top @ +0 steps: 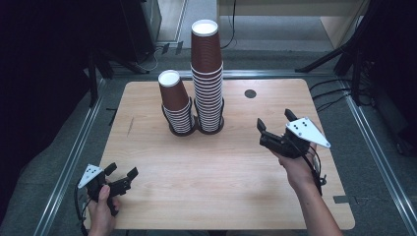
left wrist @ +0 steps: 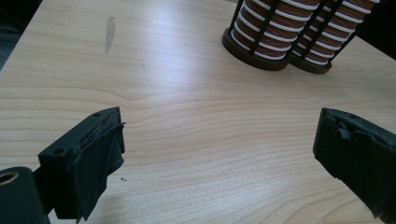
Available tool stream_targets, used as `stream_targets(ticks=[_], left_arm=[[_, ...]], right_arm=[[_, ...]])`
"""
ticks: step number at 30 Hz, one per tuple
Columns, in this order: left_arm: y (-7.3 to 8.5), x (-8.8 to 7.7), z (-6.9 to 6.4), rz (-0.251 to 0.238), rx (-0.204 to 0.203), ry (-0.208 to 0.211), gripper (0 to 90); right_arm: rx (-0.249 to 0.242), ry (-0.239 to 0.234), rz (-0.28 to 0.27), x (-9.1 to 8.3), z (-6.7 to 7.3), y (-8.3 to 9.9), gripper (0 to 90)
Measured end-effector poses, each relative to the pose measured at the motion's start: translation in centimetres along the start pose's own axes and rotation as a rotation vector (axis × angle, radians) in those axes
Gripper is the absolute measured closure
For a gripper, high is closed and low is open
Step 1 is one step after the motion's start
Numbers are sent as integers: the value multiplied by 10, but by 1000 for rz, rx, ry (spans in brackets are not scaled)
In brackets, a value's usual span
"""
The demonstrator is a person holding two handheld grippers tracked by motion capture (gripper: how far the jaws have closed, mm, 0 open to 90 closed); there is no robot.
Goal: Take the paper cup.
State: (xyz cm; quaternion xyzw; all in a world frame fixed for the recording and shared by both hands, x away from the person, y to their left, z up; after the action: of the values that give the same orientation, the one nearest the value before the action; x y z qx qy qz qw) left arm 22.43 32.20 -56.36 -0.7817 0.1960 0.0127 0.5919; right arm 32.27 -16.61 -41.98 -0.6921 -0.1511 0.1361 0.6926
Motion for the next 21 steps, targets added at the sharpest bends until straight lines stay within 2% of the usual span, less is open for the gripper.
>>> stream_targets(ticks=[1,5,12,18,21], left_arm=[[0,0,0,1,2,2,22],[0,0,-1,2,5,5,22],[0,0,-1,4,10,9,22],[0,0,-1,6,13,11,22],[0,0,-1,6,13,13,22]], right_arm=[[3,-12,-4,5,6,-6,118],[-2,-29,-10,16,16,-15,117],[6,-31,-6,29,27,-23,73],[34,-40,-18,44,36,-33,55],[26,-43,-14,50,41,-35,49]])
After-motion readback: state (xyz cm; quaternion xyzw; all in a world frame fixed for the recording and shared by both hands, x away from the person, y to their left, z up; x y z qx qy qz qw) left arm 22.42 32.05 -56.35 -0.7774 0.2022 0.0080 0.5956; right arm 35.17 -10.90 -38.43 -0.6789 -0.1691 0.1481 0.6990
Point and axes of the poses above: each handheld gripper's, and its own axes: x roughly forward along the jaws, y roughly out of its underside, z roughly to its left, the point moved 3 cm from there along x, roughly forward along the jaws, and after that the axes turned 9 degrees about -z, right-handed, at the moved point
